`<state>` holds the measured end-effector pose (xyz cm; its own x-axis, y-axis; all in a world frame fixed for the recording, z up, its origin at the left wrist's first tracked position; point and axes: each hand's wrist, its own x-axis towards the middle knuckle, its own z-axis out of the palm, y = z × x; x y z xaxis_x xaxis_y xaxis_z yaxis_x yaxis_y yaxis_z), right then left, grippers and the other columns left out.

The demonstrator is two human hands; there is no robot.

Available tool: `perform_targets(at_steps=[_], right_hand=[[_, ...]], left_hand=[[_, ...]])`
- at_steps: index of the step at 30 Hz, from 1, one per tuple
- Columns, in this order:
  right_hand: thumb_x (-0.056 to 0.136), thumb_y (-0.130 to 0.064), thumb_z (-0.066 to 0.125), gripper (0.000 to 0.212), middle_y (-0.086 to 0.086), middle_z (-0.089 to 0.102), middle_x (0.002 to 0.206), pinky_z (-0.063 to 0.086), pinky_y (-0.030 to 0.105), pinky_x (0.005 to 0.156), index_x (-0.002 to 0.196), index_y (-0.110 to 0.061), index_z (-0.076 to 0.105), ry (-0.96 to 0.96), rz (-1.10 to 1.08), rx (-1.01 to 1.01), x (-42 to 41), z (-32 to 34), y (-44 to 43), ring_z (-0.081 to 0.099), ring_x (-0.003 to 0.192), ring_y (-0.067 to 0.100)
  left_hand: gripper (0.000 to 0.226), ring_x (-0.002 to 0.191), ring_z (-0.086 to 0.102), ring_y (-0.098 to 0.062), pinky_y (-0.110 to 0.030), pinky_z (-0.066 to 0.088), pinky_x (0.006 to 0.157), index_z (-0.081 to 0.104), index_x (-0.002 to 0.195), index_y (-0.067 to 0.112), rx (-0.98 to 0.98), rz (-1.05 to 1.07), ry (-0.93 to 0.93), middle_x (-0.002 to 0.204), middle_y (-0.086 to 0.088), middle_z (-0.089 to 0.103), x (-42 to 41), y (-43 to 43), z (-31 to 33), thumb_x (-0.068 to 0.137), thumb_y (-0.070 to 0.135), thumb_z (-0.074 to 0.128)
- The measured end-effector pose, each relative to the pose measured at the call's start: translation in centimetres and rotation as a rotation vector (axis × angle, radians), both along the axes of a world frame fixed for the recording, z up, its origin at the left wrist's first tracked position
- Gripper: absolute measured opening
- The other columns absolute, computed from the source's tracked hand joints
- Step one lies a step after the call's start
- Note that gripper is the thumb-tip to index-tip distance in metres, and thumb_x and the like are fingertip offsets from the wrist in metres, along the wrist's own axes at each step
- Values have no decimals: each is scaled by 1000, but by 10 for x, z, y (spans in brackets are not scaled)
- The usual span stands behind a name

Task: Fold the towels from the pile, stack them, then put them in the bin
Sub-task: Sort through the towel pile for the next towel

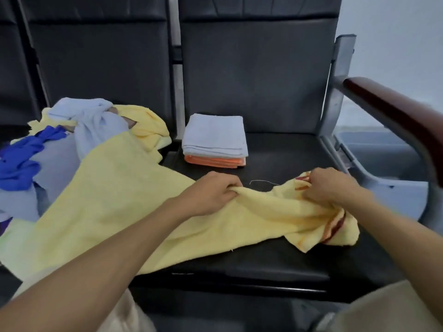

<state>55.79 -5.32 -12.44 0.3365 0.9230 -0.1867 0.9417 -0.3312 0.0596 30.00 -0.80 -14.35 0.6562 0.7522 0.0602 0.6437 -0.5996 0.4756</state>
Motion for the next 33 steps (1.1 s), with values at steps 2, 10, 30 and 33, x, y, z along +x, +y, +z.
perform_targets(at_steps=[2,10,30,33], right_hand=[[92,-28,50,31,6,55,112,43,38,83,120,-14,51,-125,125,56,-12,-9,2,54,110,29],[101,-26,41,53,3,28,157,28,35,114,150,-14,26,216,554,-120,-55,-40,7,31,141,22],[99,-28,53,24,8,68,108,54,34,81,106,-11,68,1246,-105,50,-33,17,1,66,98,21],[96,-30,59,21,8,69,107,55,39,88,96,-14,71,1007,-76,26,-33,5,4,66,100,23]], left_hand=[[28,113,51,-8,-34,45,98,57,123,29,-50,-38,141,123,12,58,3,-3,-11,96,29,54],[17,87,46,-4,-26,44,80,58,100,30,-3,-229,235,93,14,48,-9,-33,2,87,36,67],[19,87,60,-11,-27,50,80,62,101,15,-570,-159,-82,97,5,65,-63,-10,53,95,0,52],[22,96,60,-20,-34,51,88,59,102,26,-414,-60,116,106,4,63,-70,1,35,94,7,52]])
